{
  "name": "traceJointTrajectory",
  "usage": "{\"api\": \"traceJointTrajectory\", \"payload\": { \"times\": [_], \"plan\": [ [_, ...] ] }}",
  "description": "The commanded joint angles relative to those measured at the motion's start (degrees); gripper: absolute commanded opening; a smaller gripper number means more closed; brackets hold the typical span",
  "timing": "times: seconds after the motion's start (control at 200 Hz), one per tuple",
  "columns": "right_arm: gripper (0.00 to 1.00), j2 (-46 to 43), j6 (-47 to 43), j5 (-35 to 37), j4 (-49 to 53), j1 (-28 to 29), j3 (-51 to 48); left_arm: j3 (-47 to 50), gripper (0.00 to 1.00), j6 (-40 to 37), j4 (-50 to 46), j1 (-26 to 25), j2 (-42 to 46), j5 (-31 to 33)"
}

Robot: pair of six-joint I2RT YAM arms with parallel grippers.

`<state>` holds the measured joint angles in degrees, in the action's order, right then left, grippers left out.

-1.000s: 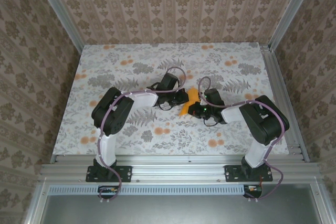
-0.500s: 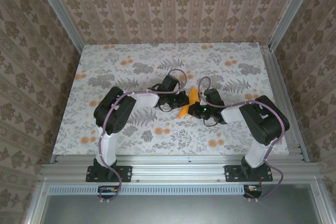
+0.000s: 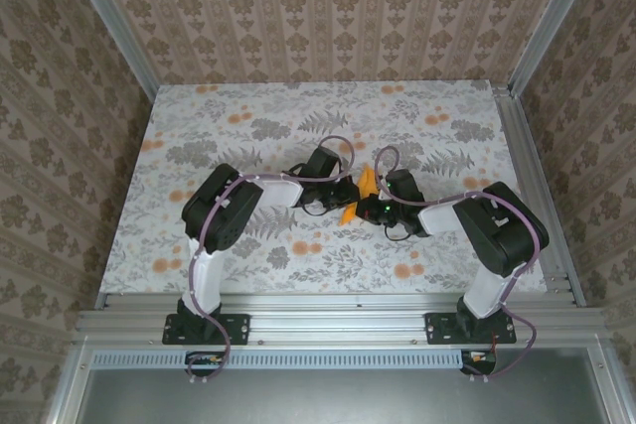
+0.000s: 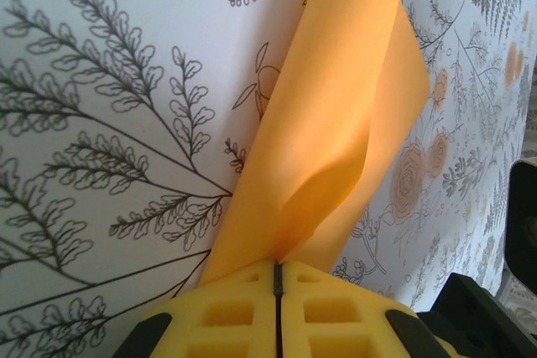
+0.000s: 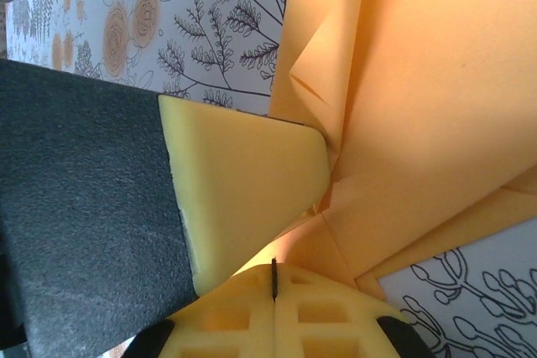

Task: Fold a paper plane with a square sheet of paper (pick it up from the middle)
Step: Fold the wing for the fifth time at the center of the table.

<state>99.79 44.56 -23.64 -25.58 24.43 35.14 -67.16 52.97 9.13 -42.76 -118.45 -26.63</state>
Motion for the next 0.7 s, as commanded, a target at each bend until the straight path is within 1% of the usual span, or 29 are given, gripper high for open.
{"api": "traceJointTrajectory", "payload": {
  "times": [0.0,0.14,0.27,0.41,0.525,0.695],
  "plan": [
    [0.01,0.17,-1.49,5.27,4.27,-0.33,-1.82,0.6,0.08,0.42,-1.65,-0.63,-3.27,1.05],
    [0.01,-0.86,-1.06,4.71,3.72,-0.34,-2.17,0.4,0.1,-1.05,-3.28,-0.49,-3.19,1.35],
    [0.04,-4.32,-0.99,4.26,5.2,-0.85,-2.17,0.35,0.13,-2.41,-4.49,-0.15,-3.19,1.67],
    [0.09,-8.04,0.44,1.28,4.99,-4.33,-3.24,0.44,0.16,-2.94,-4.27,-0.01,-3.1,1.34],
    [0.18,-9.51,1.6,-0.83,4.93,-6.35,-2.69,0.44,0.19,-3.59,-3.44,-0.08,-2.6,0.62],
    [0.29,-7.35,3.28,-4.06,3.34,-8.6,-0.44,0.07,0.27,-5.53,-2.97,-0.12,-1.7,-0.3]
  ]
}}
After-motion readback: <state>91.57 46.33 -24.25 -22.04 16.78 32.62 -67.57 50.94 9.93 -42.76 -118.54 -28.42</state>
